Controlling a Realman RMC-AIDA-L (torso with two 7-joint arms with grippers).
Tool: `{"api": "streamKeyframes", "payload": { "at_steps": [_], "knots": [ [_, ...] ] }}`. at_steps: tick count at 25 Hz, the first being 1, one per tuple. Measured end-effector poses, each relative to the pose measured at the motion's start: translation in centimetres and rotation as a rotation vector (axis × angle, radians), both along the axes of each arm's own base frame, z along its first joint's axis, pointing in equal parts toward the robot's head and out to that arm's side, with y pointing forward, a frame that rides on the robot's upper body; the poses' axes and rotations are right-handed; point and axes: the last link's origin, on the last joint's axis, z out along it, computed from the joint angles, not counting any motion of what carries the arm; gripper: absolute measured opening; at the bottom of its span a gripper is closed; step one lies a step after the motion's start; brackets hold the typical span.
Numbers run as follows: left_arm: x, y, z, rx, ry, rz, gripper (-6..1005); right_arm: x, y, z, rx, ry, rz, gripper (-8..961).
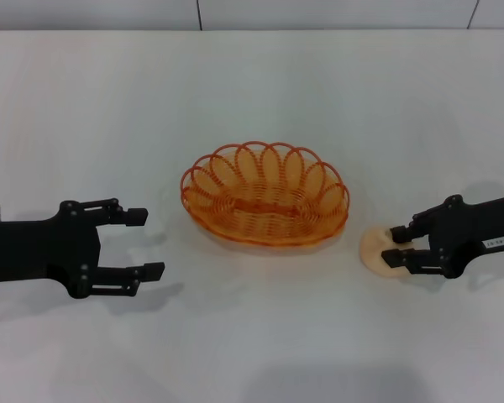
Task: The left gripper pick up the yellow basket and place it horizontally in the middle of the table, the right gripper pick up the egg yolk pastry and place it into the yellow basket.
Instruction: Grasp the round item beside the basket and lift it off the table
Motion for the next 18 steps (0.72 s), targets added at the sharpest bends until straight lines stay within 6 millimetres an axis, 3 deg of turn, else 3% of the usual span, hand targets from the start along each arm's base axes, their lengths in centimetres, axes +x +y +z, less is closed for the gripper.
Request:
{"api": "streamKeyframes", "payload": {
  "at_steps": [7,18],
  "knots": [
    [0.08,0.03,-0.06,0.007,-0.008,0.003,812,-0.36,-0.04,-0.33,0.002,0.031,0.032,310],
    [0.32,0.1,-0.08,0.014,-0.013,-0.004,809,-0.29,-0.1,-0.16,0.008,0.046,0.049,168]
  ]
}}
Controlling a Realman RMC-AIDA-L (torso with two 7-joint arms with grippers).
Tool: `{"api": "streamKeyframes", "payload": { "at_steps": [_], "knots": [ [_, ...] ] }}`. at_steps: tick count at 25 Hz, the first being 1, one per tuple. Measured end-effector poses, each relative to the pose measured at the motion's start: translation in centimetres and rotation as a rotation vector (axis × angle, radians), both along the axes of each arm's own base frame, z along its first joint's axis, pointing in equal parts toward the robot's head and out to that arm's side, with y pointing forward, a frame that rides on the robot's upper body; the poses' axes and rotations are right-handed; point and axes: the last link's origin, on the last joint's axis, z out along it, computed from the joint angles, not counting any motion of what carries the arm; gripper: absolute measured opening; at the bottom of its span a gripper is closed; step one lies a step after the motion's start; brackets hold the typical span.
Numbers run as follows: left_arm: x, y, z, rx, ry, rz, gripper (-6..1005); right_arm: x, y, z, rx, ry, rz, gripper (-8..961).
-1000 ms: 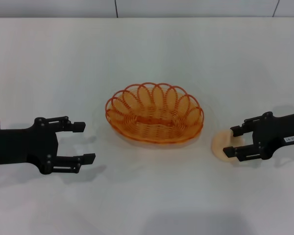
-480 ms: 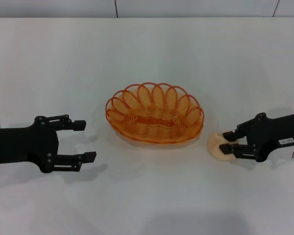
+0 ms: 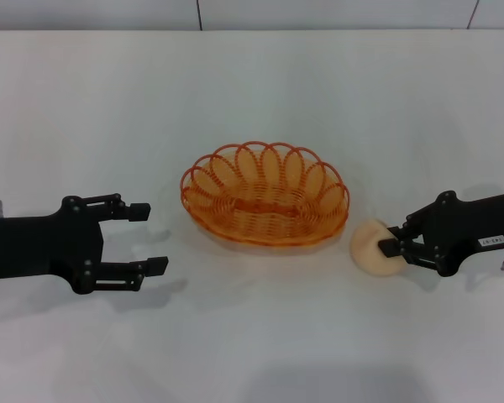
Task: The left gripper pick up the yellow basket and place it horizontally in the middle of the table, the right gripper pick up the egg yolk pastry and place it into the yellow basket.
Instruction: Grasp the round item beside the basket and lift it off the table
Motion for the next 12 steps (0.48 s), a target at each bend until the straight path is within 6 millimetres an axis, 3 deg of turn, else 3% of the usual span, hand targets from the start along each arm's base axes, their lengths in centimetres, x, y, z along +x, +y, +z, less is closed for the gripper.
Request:
{"api": "streamKeyframes", "payload": {
  "at_steps": [8,12],
  "knots": [
    [0.1,0.0,0.0,0.0,-0.002,-0.002,806,-0.1,0.0,0.9,0.005,0.016,0.01,88],
    [0.0,-0.1,0.0,0.0,-0.003,-0.003,806,-0.7,0.0,2.9,0.011,0.059,0.031,59]
  ]
}}
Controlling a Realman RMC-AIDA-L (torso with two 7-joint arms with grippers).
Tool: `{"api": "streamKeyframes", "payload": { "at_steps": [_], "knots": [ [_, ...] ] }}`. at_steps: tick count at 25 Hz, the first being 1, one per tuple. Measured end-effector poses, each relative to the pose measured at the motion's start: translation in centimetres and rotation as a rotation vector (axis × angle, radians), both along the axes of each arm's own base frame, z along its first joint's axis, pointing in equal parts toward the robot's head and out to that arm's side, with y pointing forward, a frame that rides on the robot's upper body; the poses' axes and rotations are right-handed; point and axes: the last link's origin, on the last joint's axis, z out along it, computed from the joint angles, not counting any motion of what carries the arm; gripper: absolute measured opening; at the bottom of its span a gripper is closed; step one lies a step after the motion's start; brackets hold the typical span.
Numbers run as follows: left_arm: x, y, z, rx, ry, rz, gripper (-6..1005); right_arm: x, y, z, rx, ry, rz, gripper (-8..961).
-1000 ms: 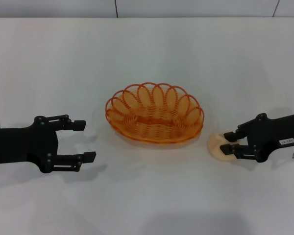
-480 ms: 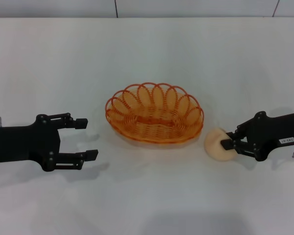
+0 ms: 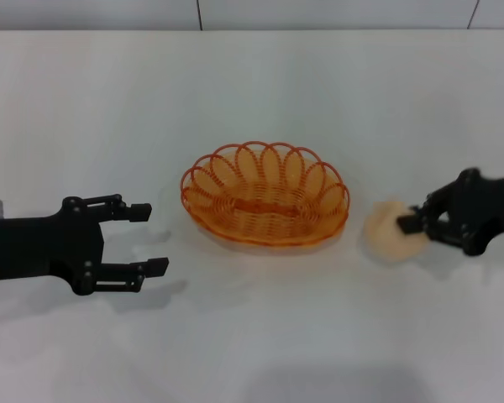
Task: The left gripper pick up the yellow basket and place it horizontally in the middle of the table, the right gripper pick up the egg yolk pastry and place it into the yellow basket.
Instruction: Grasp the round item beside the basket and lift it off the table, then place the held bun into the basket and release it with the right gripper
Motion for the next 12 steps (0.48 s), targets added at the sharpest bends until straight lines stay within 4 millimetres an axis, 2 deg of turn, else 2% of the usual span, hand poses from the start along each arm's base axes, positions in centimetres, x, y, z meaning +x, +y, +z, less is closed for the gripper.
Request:
{"api": "streamKeyframes", "payload": {
  "at_steps": [6,9,12],
  "knots": [
    [0.0,-0.2,0.1,-0.004,-0.002,-0.007,807,-2.0,0.5,3.4,0.041,0.077,0.059,42],
    [0.0,-0.2,0.1,-0.004,-0.002,-0.008,807,-3.5,0.9,3.7,0.06,0.157,0.087,39],
    [0.2,0.0,0.1,-0.004,-0.002,-0.015,807,-4.6,1.1,3.0,0.066,0.221,0.123,37]
  ]
}}
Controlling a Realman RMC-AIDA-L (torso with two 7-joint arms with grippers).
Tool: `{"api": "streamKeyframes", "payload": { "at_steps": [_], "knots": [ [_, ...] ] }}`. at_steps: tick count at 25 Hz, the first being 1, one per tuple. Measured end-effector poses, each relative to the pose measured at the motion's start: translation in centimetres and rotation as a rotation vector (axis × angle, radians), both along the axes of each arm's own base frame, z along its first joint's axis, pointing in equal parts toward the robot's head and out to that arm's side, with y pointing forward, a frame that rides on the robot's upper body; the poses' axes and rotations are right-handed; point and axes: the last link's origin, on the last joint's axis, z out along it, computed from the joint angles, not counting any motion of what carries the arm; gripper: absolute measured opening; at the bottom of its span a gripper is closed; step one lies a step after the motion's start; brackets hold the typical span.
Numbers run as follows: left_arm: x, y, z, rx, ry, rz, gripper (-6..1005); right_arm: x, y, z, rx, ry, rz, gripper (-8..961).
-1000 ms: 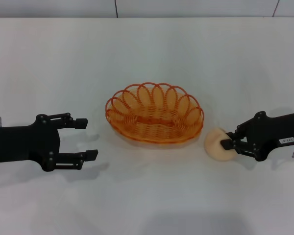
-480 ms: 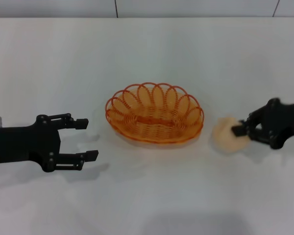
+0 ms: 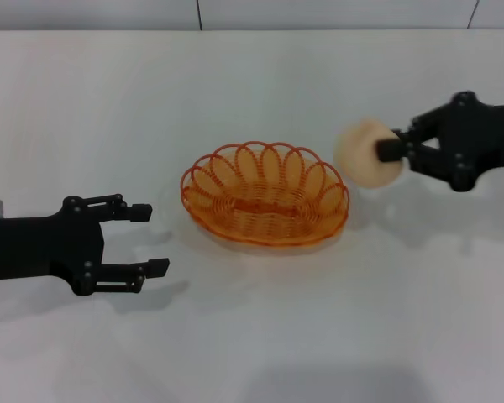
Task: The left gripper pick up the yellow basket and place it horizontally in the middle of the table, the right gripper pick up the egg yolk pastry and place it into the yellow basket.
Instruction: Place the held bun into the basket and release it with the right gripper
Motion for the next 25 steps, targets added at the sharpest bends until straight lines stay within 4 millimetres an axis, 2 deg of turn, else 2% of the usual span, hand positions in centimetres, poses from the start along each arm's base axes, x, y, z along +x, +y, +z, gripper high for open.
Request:
{"api": "streamKeyframes", "payload": {
  "at_steps": [5,14,19,25],
  "knots": [
    [0.2,0.3,0.0,0.002,0.003,-0.007,806,-1.2,0.7,-3.4,0.022,0.049,0.028,36],
    [0.3,0.3,-0.1,-0.004,0.007,-0.012,807,-2.0,1.7,-8.7,0.074,0.004,0.008,33],
    [0.2,0.2,-0.1,-0.007,0.007,-0.011,806,-2.1,1.7,-9.9,0.091,-0.001,-0.001,31],
    [0.1,0.1,-0.1,-0.007,0.006,-0.007,806,-2.0,1.6,-10.4,0.099,0.007,-0.009,195]
  ]
}}
